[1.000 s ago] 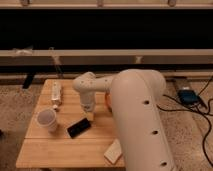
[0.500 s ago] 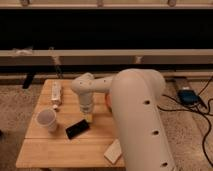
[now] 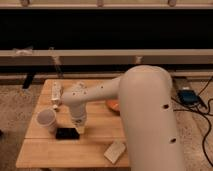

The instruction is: Push the eraser across the table

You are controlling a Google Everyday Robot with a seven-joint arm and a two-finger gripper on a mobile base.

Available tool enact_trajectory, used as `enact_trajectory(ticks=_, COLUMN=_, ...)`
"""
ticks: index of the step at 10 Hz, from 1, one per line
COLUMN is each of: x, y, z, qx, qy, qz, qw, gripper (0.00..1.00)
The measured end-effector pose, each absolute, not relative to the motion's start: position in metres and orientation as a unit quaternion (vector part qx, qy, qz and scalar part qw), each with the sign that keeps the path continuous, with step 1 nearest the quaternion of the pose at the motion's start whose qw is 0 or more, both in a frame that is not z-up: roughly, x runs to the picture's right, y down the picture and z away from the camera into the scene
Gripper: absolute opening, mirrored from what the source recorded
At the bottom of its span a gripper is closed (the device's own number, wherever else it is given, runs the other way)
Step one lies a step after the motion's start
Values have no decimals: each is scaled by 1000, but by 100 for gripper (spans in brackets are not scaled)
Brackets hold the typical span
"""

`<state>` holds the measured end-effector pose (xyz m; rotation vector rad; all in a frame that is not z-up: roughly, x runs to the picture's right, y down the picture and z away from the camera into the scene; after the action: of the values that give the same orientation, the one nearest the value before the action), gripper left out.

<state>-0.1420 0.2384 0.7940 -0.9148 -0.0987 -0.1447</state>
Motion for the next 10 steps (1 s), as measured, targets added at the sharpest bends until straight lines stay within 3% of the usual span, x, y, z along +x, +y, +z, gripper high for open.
enact_trajectory(ticks=3, x=-155, y=248, z=783, qx=-430, qy=-71, qz=-90, qw=895, gripper=0)
enact_trajectory(ticks=10, x=-203, y=219, z=773, qx=-396, qy=-116, qz=-98, qw=906, gripper=0)
